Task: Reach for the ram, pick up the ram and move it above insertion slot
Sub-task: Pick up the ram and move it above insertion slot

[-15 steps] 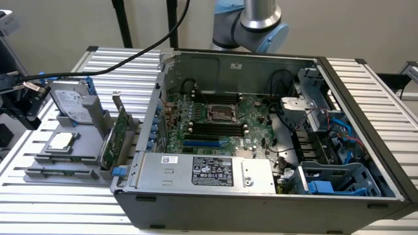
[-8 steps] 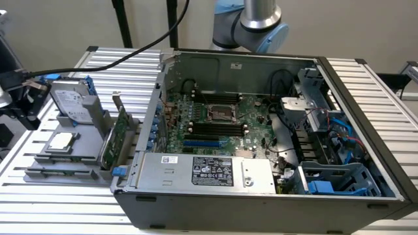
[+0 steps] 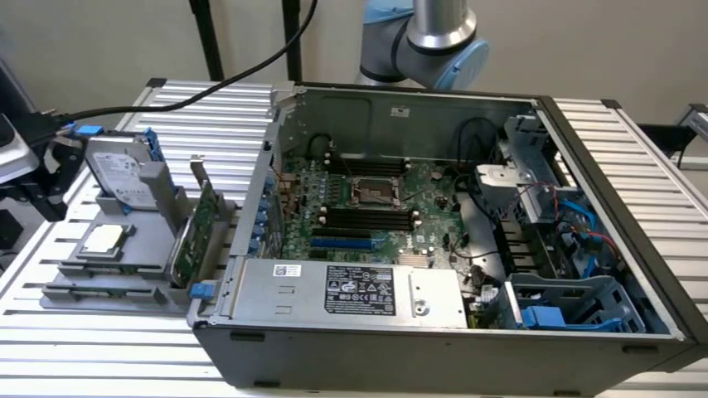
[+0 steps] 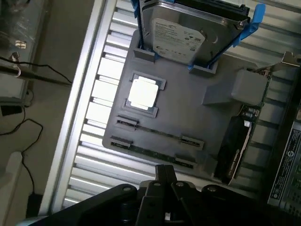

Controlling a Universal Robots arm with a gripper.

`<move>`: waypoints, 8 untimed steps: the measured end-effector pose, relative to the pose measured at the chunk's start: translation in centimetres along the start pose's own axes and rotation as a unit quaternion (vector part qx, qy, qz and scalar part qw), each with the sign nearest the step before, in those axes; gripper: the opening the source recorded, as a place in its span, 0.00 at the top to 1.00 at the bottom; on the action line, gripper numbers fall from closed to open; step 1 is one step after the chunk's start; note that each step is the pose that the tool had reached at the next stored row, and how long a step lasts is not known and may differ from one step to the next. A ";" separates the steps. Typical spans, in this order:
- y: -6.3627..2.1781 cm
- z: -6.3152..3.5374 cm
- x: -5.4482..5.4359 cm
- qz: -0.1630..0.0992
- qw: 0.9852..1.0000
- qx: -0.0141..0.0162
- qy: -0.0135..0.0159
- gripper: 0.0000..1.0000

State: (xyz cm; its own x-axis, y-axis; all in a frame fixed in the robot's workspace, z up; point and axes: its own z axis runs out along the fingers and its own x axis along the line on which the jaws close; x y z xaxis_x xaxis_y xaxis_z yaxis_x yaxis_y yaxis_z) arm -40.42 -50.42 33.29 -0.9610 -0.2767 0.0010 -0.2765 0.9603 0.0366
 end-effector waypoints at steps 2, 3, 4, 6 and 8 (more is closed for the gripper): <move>0.00 0.02 0.0 -0.018 1.000 0.000 0.001 0.89; 0.00 0.04 0.0 -0.027 1.000 0.000 0.001 0.89; 0.00 0.05 0.0 -0.036 0.999 0.000 0.001 0.89; 0.00 0.08 0.0 -0.054 0.999 0.000 0.002 0.89; 0.00 0.11 0.0 -0.073 0.997 0.000 0.003 0.89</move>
State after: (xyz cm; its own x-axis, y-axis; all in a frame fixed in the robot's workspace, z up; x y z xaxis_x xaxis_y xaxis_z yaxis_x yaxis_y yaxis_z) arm -40.42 -50.42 33.19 -0.9107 -0.4130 0.0010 -0.4127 0.9101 0.0366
